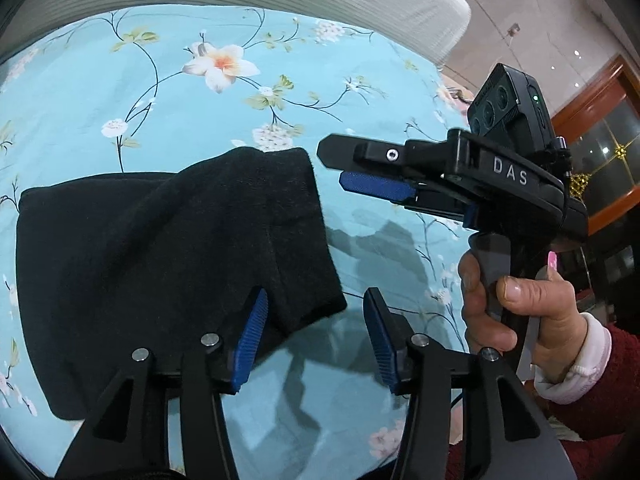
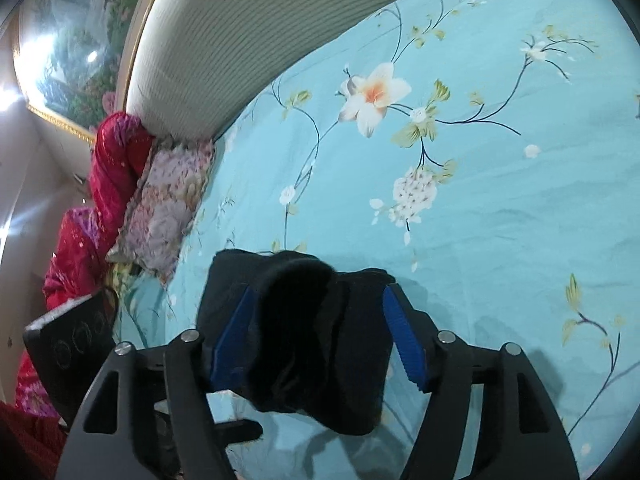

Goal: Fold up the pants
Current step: 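Lay the folded edge down onto the bundle with both grippers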

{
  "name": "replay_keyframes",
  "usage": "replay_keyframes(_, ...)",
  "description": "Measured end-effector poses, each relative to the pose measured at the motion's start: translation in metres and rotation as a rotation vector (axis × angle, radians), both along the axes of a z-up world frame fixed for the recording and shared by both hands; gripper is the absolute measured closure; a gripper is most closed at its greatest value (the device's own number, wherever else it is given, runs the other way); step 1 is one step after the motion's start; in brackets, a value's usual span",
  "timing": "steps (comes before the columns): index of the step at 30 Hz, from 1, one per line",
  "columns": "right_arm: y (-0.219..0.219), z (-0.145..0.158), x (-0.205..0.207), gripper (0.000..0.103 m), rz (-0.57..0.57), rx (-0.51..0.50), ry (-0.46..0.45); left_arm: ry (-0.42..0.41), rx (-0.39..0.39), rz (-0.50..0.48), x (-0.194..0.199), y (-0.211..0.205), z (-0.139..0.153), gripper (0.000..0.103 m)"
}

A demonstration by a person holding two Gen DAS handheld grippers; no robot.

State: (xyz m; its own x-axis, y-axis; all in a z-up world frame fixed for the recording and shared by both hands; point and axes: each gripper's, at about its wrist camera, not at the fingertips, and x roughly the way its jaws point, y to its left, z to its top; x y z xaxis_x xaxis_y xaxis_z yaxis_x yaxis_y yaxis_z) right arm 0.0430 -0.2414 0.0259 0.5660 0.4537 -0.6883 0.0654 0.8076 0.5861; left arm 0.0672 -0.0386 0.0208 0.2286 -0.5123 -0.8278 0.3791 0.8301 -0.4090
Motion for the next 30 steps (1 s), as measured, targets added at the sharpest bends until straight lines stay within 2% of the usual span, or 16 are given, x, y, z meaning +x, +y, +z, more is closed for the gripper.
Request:
replay_keyframes(6, 0.015, 0.010, -0.007, 0.028, -0.013, -0.028, -0.012, -0.005, -0.025, 0.043, 0.001, 0.018, 0.010, 0.047)
replay_keyframes(12, 0.037, 0.015, -0.008, 0.027, -0.003, -0.088, -0.010, -0.018, -0.027, 0.106, 0.001, 0.048, 0.019, 0.041)
replay_keyframes(19, 0.060, 0.020, -0.005, 0.018, -0.025, -0.160, 0.018, -0.009, -0.029, 0.213, 0.006, 0.092, 0.023, 0.034)
replay_keyframes(23, 0.069, 0.021, -0.004, 0.017, -0.048, -0.218, 0.047, 0.004, -0.025, 0.262, 0.008, 0.114, 0.022, 0.032)
replay_keyframes(30, 0.073, 0.016, -0.004, 0.017, -0.079, -0.236, 0.074, 0.018, -0.013, 0.310, 0.012, 0.136, 0.016, 0.029)
